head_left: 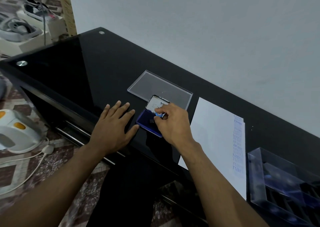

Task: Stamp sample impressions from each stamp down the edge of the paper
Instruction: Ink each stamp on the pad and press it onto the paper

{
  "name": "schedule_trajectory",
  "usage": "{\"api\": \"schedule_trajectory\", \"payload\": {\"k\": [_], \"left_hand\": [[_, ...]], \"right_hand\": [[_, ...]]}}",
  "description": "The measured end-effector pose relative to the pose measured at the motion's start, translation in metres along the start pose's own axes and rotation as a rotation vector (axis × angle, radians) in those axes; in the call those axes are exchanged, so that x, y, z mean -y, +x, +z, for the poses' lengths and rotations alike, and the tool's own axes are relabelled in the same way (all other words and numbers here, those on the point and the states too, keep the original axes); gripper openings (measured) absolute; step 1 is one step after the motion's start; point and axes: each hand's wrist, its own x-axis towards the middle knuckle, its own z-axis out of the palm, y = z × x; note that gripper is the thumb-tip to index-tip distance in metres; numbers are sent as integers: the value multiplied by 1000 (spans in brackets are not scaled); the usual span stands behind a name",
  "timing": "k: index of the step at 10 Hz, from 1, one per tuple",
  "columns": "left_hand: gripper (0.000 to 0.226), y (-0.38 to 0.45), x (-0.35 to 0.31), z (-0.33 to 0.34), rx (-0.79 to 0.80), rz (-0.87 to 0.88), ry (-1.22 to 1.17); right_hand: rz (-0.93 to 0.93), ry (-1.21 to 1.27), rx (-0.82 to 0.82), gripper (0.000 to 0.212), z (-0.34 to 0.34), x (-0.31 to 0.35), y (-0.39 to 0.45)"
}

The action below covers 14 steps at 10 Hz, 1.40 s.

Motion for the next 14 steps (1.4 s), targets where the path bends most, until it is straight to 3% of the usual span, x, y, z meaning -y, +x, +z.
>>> {"api": "schedule_trajectory", "payload": {"k": [11,14], "left_hand": [[79,0,-2,-5,50,-16,-1],[82,5,-19,-17,39,3,-120]], "right_hand": [[49,-22,82,29,-5,5,7],[88,151,-162,22,-6,-15,-15]]}}
